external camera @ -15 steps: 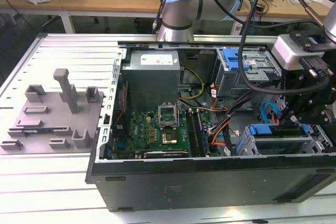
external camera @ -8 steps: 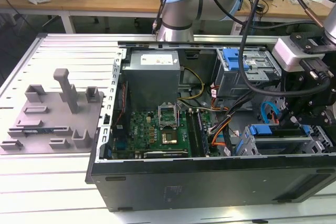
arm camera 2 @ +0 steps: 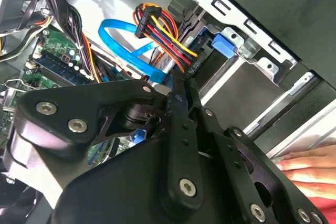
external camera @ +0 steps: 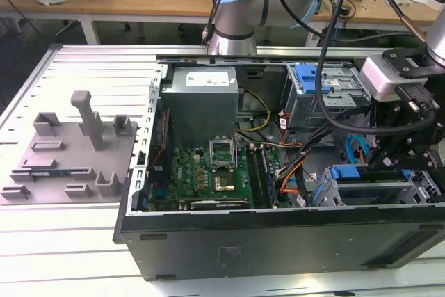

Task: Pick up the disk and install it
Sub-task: 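Insert the second disk wire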

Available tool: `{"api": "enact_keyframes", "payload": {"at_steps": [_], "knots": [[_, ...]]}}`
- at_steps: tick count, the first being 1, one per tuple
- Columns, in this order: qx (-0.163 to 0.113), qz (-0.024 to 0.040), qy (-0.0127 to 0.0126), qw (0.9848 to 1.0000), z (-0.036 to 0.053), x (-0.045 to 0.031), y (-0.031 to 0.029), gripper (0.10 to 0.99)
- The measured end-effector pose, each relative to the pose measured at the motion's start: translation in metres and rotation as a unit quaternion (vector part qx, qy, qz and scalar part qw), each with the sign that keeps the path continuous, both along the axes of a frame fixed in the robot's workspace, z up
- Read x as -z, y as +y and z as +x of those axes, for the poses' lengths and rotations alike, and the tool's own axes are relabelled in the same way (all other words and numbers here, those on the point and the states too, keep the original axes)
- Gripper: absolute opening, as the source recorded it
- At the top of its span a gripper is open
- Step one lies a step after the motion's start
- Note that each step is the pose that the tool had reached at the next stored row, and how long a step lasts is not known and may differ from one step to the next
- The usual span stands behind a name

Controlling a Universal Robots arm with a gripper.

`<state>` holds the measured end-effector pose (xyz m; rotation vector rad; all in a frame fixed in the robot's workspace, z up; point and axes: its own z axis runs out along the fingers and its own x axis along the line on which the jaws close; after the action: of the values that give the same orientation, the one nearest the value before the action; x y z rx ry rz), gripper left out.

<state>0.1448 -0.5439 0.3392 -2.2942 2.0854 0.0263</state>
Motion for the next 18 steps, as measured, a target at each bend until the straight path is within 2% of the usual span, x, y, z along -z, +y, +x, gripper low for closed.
{"api": "enact_keyframes", "payload": {"at_steps": [2, 3, 7, 14, 18], "knots": [[0.000, 0.0002, -0.0001, 1.0000, 0.0000, 0.0002, 0.0000, 0.161], [0.000, 0.0005, 0.0000, 1.0000, 0.0001, 0.0006, 0.0001, 0.235], [0.000, 0.0001, 0.0000, 1.0000, -0.0001, -0.0027, 0.0000, 0.235], [0.000, 0.0001, -0.0007, 1.0000, -0.0001, -0.0166, 0.0000, 0.235], [0.000, 0.0001, -0.0011, 1.0000, -0.0002, -0.0220, 0.0001, 0.235]]}}
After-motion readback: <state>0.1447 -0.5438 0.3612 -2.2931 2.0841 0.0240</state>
